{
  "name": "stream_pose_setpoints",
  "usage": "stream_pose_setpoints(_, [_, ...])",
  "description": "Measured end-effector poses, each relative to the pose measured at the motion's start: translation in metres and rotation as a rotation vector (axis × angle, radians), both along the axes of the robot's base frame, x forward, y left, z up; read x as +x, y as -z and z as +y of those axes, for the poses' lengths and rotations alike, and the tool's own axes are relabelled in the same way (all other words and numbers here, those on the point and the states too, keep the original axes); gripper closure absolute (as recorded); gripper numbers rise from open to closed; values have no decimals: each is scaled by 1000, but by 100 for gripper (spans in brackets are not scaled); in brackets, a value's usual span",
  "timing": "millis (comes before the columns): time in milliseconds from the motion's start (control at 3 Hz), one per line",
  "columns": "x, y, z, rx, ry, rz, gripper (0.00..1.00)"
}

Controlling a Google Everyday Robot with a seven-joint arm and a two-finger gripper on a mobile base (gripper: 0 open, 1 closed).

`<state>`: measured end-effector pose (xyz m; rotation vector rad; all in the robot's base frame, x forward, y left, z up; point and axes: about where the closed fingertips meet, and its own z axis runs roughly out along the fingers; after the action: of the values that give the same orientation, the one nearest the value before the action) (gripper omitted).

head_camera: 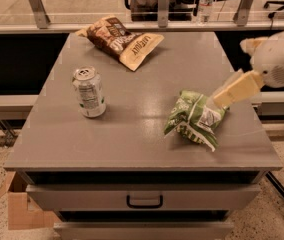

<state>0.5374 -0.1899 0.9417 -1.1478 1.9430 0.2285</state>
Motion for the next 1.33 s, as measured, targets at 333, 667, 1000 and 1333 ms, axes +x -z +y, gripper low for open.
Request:
stream_pose_setpoints(333, [72,82,-19,5,-9,-46,0])
stream_pose_setpoints(667, [107,96,-22,11,-10,-87,0])
stream_pose_setpoints(1000, [107,93,-22,12,-10,-87,0])
stream_pose_setpoints(1333, [107,93,-22,12,-10,-87,0])
